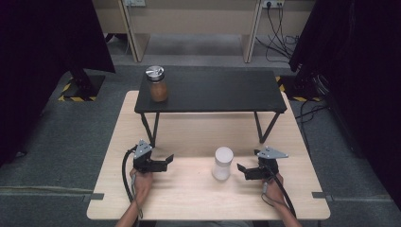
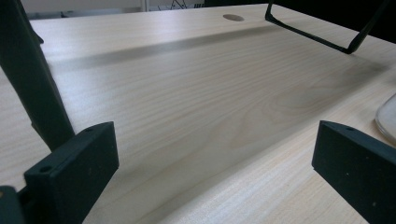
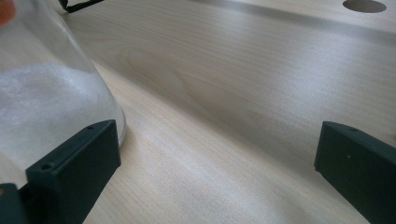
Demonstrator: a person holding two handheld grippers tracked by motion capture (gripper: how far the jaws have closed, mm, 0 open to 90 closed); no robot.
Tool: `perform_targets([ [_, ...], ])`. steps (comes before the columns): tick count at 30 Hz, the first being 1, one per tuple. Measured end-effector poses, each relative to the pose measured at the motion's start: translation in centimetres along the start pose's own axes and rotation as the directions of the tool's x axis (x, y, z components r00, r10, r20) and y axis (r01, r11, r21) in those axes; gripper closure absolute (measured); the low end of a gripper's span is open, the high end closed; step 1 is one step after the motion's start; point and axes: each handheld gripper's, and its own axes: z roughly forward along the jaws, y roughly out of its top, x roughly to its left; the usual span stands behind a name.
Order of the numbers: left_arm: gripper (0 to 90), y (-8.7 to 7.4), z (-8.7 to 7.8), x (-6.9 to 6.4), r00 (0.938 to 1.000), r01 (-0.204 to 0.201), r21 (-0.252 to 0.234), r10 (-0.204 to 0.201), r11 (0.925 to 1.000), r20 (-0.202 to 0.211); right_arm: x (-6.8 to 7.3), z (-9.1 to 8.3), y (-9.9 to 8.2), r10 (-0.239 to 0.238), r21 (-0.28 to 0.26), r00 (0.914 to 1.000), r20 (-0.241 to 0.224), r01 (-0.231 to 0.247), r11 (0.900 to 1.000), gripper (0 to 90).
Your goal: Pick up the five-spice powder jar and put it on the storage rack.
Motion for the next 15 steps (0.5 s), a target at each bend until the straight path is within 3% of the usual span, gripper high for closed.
perform_targets([
  [4,0.0,-0.04,0.20,0.39,0.9997,0.022,0.003,-0.022,0.9997,0.009,0.08,-0.16,-0.15,0.000,-0.004,1.0000,0.002,0.000,1.0000,0.4],
  [15,0.0,0.11,0.34,0.22,0.9999,0.010,0.011,-0.010,0.9999,0.011,0.09,-0.16,-0.14,0.001,-0.003,1.0000,0.003,-0.001,1.0000,0.4],
])
